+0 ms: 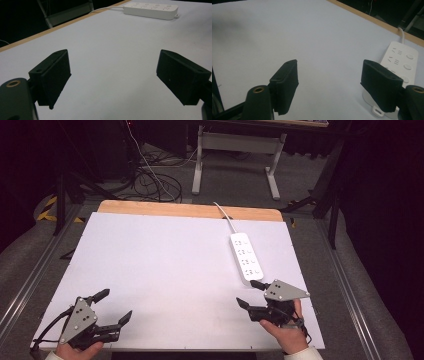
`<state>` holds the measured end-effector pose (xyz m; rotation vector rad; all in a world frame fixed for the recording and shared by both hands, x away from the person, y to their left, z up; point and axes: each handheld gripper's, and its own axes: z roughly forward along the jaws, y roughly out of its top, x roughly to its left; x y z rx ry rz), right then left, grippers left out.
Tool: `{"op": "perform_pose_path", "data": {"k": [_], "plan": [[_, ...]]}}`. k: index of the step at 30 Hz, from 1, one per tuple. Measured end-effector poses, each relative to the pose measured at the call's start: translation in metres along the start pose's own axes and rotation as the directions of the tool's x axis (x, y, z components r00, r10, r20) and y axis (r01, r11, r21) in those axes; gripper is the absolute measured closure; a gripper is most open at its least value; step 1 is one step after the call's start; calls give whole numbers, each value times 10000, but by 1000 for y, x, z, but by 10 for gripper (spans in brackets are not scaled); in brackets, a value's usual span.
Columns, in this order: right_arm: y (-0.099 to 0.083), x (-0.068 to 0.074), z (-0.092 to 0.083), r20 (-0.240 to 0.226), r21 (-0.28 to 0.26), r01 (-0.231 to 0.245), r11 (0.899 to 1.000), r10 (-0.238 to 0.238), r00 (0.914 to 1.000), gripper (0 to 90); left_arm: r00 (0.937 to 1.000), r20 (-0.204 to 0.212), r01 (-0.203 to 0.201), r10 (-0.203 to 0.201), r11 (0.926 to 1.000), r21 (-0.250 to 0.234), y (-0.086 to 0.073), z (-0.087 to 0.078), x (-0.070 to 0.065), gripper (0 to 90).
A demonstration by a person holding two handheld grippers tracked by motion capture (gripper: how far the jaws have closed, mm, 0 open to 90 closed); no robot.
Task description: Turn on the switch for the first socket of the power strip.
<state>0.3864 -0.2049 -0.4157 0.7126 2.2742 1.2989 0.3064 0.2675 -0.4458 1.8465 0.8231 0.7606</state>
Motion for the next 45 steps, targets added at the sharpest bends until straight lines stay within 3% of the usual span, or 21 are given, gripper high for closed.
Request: {"op": "perform_pose_path", "data": {"k": [19,30,32,33,34,35,37,38,42,45], "plan": [[30,-17,-5,306,-340,173,9993,-163,9994,309,10000,22,-64,64,9999,79,0,1,1,125],[46,-30,-4,602,-281,360,9990,-343,9976,318,10000,-3,-66,66,9999,79,0,2,1,125],[48,-32,-2,694,-170,395,9991,-382,9969,359,10000,14,-23,23,10000,65,0,2,0,125],[52,-34,0,602,-49,466,9989,-462,9971,453,10000,17,-18,18,10000,62,0,2,0,125],[52,-34,0,602,-49,466,9989,-462,9971,453,10000,19,-18,18,10000,67,0,2,0,125],[56,-37,2,514,142,544,9984,-551,9972,554,10000,24,-20,20,10000,75,0,2,0,125],[58,-39,4,570,199,574,9982,-584,9967,564,10000,13,-22,22,10000,76,0,2,0,125],[60,-41,5,674,94,608,9981,-613,9958,630,10000,8,-15,15,10000,68,0,2,0,125],[63,-61,18,299,536,-27,9986,11,9996,813,10000,-33,-56,56,10000,81,0,2,1,125],[65,-66,21,434,533,-81,9985,58,9990,849,10000,-36,-49,50,10000,86,0,2,1,125]]}}
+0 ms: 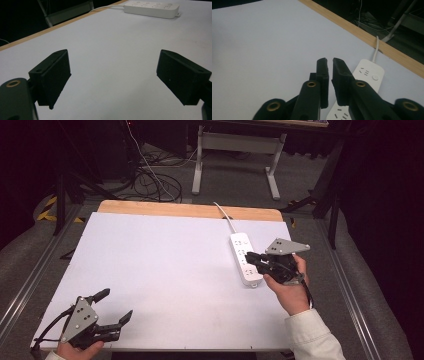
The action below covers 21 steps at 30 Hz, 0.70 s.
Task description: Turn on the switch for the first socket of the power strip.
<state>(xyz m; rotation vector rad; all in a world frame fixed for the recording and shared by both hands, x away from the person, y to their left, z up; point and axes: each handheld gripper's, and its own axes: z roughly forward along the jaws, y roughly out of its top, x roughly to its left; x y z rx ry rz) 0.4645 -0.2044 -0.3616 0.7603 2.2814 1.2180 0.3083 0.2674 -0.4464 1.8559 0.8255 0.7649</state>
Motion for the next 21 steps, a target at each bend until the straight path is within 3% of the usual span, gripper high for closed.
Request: {"op": "perform_pose_path", "data": {"k": [3,10,21], "plan": [[6,-7,2,48,36,-61,10000,61,10000,900,10000,-9,-8,8,10000,6,0,0,0,125],[15,-25,15,202,328,-361,9988,355,9992,900,10000,-25,-21,21,10000,17,0,0,1,125],[8,-54,51,588,636,-934,9936,897,9942,900,10000,-18,16,-16,10000,44,0,0,1,125]]}}
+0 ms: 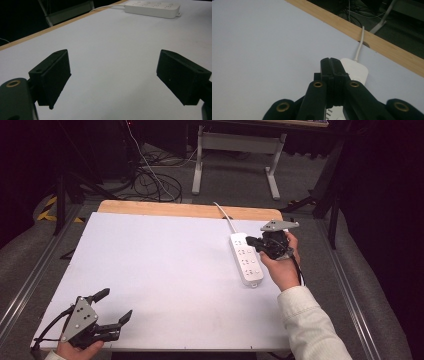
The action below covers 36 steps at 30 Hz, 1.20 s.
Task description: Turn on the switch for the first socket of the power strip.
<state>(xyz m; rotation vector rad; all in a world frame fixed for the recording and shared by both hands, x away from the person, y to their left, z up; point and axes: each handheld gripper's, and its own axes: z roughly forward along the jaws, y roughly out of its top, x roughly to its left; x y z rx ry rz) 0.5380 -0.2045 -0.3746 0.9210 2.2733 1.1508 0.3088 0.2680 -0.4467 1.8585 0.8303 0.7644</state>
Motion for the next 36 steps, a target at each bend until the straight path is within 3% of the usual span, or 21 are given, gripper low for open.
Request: {"op": "perform_pose_path", "data": {"k": [6,15,36], "plan": [[-6,-19,27,414,223,-527,9984,518,9978,900,10000,14,43,-43,10000,6,0,0,0,125],[-17,-39,53,784,348,-982,9946,952,9924,900,10000,8,84,-84,10000,31,-1,1,1,125],[-31,-55,85,1106,754,-1268,9891,1180,9868,900,10000,6,69,-69,9999,119,-1,3,1,125]]}}
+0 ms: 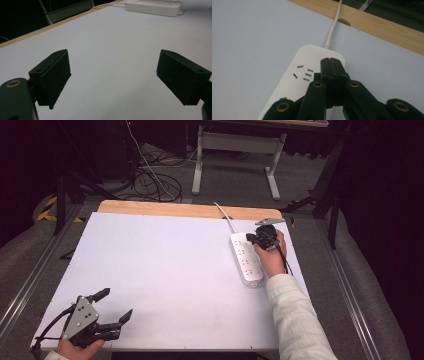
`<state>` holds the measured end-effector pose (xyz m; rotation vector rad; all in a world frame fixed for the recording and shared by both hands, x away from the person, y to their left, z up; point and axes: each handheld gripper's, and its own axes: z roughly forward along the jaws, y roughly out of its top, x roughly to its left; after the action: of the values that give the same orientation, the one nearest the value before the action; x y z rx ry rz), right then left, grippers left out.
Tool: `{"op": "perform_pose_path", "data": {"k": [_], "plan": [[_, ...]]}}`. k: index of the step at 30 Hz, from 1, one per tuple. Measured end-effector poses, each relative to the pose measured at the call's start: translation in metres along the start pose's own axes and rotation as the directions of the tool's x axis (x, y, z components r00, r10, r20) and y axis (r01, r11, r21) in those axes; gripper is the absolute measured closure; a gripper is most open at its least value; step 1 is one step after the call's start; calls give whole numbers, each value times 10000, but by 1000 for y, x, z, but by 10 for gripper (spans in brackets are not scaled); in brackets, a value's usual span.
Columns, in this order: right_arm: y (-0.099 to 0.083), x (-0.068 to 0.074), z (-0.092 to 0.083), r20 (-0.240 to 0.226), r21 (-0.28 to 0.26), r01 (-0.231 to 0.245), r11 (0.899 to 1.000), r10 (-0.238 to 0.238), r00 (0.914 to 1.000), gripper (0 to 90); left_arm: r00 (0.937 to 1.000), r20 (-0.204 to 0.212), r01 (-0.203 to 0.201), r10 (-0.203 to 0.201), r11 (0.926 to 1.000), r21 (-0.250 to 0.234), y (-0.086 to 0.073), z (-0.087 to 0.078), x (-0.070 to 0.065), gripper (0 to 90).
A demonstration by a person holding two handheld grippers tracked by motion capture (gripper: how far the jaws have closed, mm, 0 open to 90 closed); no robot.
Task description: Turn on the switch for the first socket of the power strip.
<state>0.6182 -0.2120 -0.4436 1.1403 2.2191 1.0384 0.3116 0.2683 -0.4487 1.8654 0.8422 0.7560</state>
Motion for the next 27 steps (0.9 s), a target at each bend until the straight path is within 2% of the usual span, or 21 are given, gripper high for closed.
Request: {"op": "perform_pose_path", "data": {"k": [9,27], "plan": [[-3,-1,10,-40,186,-17,9998,18,10000,900,10000,-7,-31,31,10000,19,0,1,0,125],[-5,1,13,82,399,107,9991,-110,9999,900,10000,22,-6,6,10000,15,0,0,0,126]]}}
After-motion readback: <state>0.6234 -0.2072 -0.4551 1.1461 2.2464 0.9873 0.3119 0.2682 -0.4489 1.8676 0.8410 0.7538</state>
